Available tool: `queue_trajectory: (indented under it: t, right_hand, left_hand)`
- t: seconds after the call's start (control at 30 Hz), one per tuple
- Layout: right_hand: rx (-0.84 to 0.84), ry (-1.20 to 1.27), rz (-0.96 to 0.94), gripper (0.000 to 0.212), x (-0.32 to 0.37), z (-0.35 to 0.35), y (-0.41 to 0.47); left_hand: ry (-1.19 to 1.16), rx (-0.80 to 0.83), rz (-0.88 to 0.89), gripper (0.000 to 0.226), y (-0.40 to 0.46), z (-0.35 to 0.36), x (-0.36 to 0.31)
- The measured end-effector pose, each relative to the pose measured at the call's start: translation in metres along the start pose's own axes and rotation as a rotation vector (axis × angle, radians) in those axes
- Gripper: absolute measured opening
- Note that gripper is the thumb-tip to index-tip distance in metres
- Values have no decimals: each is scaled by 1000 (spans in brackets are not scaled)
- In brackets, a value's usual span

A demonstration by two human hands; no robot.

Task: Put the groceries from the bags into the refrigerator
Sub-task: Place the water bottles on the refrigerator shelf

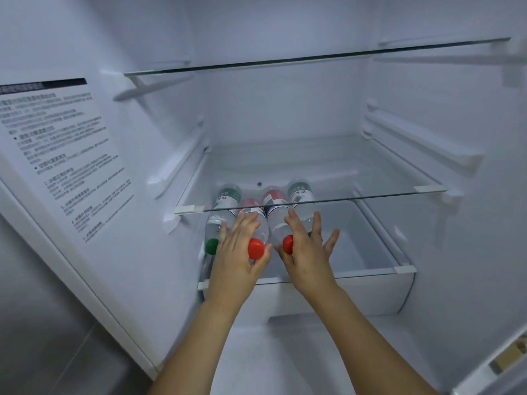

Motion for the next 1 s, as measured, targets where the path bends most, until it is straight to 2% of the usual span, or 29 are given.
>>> queue_trajectory:
  t: [0.1, 0.23, 0.33, 0.43, 0.6, 0.7, 1.0]
  right_hand:
    - [44, -27, 8, 64, -2, 1, 7]
    - [116, -117, -40, 70, -9, 4, 15]
    - [59, -89, -45, 67, -14, 1, 21]
    - [-33, -35, 14, 69, -16, -2, 23]
    - [96, -213, -34, 85, -14, 7, 26]
    - [108, -274, -42, 96, -10, 10, 27]
    - [113, -302, -34, 82, -4, 18, 25]
  left_hand:
    - [199, 30, -5, 52, 6, 7, 8]
    - [321, 90, -80, 53, 9, 24, 27]
    - [418, 162, -147, 55, 15, 37, 35]
    - [453, 193, -209, 52, 28, 44, 37]
    - [464, 158, -203, 50, 33, 53, 41]
    - [477, 120, -191, 49, 31, 53, 42]
    - [456, 65, -179, 52, 31, 52, 43]
Point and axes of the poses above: each hand's wrist, its own y-axis towards the middle knuckle, its own z-axis out of the palm, x = y × z, the point moved 5 cm from there along y, towards the middle knuckle, and after that the axes turned 3 degrees about -z, right-handed, at the moved point
